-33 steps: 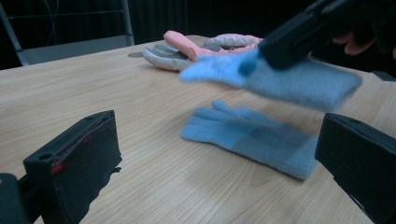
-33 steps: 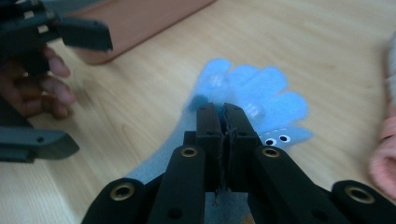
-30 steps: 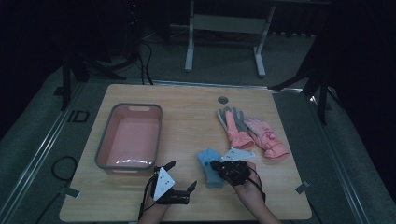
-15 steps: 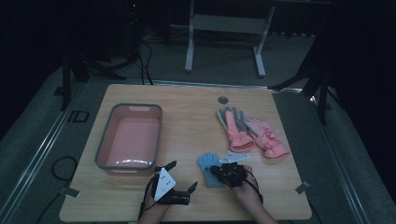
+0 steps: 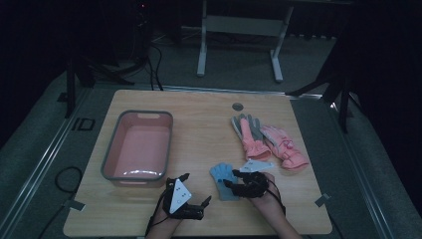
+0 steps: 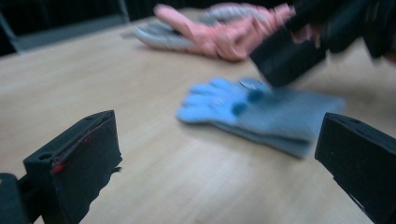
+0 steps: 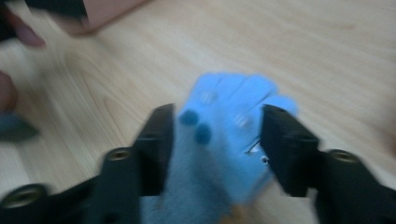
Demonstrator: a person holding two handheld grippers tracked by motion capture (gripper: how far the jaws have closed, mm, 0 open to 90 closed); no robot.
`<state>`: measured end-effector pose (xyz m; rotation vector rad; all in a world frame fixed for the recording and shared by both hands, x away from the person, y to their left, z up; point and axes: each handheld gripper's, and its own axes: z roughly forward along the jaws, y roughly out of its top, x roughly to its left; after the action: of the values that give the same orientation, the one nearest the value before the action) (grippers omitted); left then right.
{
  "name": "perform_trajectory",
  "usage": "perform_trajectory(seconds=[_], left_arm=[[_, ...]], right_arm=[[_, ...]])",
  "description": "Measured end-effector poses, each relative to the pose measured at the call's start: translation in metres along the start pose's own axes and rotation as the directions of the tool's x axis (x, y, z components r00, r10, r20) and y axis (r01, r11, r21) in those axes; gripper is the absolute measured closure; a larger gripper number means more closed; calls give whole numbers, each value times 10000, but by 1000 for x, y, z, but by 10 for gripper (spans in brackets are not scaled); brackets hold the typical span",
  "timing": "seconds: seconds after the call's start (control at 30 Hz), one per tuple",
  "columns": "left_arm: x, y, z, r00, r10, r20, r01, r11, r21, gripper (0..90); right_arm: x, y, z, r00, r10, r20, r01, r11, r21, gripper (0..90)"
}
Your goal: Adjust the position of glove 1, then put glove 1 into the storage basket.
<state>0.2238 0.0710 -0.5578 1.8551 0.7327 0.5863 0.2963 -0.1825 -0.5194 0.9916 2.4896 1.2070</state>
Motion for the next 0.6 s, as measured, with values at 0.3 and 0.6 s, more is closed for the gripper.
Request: perform_trajectory(seconds=[0.3, 0.6], left_arm=[[-19, 14, 7, 9782, 321, 2053, -456, 9970, 618, 73], [-32, 24, 28, 9345, 1336, 3300, -1727, 9807, 920, 130]], right_arm=[[-23, 7, -21, 9938, 444, -1016, -504, 9971, -577, 145], [-31, 16, -11, 9814, 737, -1773, -815, 9960, -367, 141]])
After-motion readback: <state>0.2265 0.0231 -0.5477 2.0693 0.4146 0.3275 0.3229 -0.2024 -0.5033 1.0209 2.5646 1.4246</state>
